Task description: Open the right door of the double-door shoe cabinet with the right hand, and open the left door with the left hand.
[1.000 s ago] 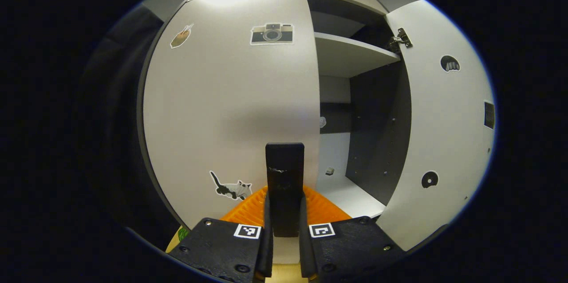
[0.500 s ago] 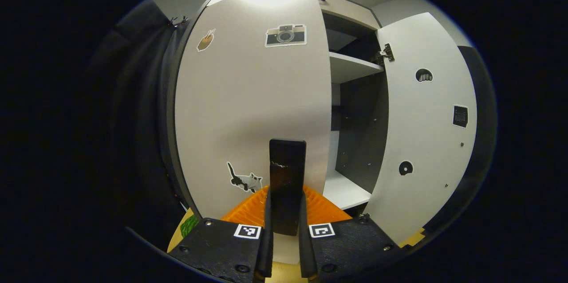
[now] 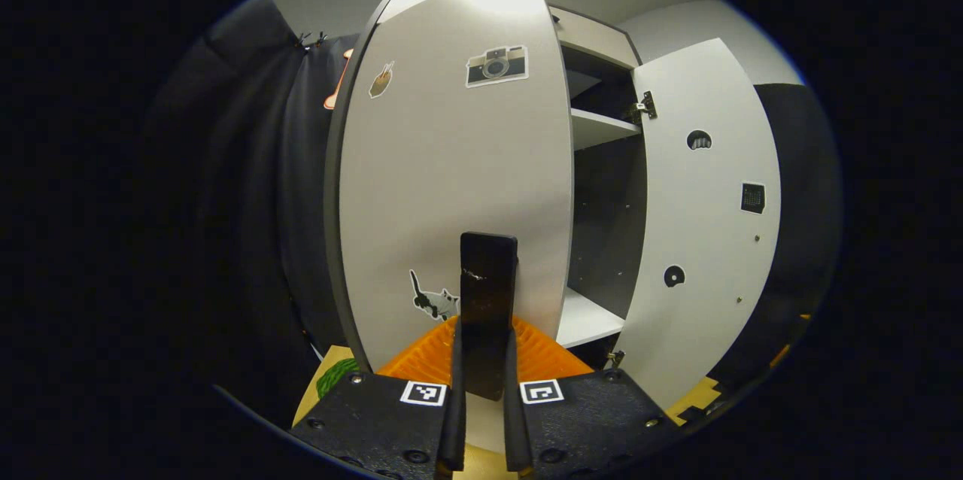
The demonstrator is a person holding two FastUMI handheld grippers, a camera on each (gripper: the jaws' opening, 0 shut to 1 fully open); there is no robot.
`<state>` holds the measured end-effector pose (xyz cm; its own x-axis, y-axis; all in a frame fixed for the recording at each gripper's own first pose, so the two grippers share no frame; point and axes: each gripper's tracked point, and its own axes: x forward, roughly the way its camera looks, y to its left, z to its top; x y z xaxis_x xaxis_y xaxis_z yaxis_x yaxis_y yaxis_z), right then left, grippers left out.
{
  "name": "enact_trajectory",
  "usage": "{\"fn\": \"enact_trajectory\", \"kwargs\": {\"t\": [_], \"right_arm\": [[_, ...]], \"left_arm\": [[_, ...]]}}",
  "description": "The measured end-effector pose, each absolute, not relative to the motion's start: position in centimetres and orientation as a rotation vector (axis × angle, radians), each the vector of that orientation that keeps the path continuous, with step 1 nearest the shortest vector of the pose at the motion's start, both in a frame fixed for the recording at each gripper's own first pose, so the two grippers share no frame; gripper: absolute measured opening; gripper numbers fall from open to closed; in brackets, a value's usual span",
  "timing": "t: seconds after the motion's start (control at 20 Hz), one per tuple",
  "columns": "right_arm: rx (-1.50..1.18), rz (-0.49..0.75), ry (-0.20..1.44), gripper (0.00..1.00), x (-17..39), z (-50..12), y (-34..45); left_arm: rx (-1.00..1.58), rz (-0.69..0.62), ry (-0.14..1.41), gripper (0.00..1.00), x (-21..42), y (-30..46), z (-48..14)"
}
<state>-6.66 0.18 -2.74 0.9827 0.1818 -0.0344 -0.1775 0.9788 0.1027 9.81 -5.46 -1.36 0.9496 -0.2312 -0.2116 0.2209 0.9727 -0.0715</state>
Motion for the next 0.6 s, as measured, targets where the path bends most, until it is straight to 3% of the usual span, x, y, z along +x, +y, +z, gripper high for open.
{"fn": "enact_trajectory", "kwargs": {"t": [0.6], "right_arm": [[0.095, 0.218, 0.035, 0.99, -7.2, -2.7, 2.4]], "left_arm": [[-0.031, -0.170, 0.182, 0.18, 6.9, -0.6, -0.8]]}}
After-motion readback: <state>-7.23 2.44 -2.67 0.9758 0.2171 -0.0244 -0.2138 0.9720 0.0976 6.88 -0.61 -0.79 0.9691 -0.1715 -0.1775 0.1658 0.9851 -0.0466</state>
